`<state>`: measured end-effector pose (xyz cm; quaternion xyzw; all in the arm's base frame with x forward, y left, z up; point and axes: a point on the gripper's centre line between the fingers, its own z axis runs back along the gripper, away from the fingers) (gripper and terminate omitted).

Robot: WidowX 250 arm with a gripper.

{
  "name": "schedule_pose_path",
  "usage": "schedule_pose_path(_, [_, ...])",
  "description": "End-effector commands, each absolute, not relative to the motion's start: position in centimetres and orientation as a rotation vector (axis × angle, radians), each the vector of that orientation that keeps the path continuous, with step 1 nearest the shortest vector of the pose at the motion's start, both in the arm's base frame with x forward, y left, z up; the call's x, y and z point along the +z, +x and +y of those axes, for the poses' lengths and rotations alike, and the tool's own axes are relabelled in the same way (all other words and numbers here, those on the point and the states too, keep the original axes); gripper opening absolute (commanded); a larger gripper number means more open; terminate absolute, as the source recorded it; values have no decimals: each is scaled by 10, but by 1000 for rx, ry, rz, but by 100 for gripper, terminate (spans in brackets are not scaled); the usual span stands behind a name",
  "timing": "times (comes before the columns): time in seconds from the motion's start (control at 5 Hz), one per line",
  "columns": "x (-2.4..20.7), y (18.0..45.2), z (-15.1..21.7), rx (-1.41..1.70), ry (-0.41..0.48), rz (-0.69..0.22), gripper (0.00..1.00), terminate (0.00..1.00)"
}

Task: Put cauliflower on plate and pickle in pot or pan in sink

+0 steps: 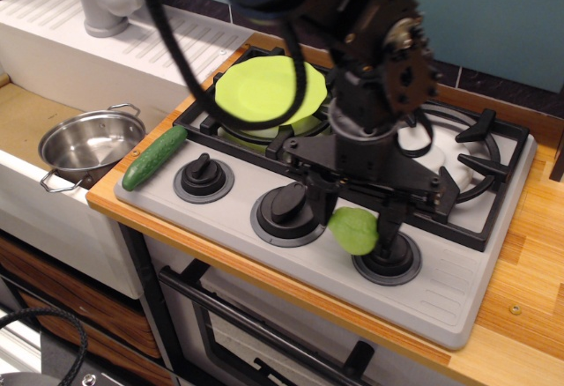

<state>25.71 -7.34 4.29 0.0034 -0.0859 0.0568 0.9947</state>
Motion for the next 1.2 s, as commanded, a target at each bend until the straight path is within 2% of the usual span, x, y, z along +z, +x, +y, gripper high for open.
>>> schedule_pose_path(0.0, [111, 264, -60, 53, 32, -207, 0, 0])
schedule_pose_path(0.2, [123, 277, -38, -12, 40, -207, 0, 0])
schedule_pose_path(1.0, [124, 326, 24, -181, 25, -284, 0, 0])
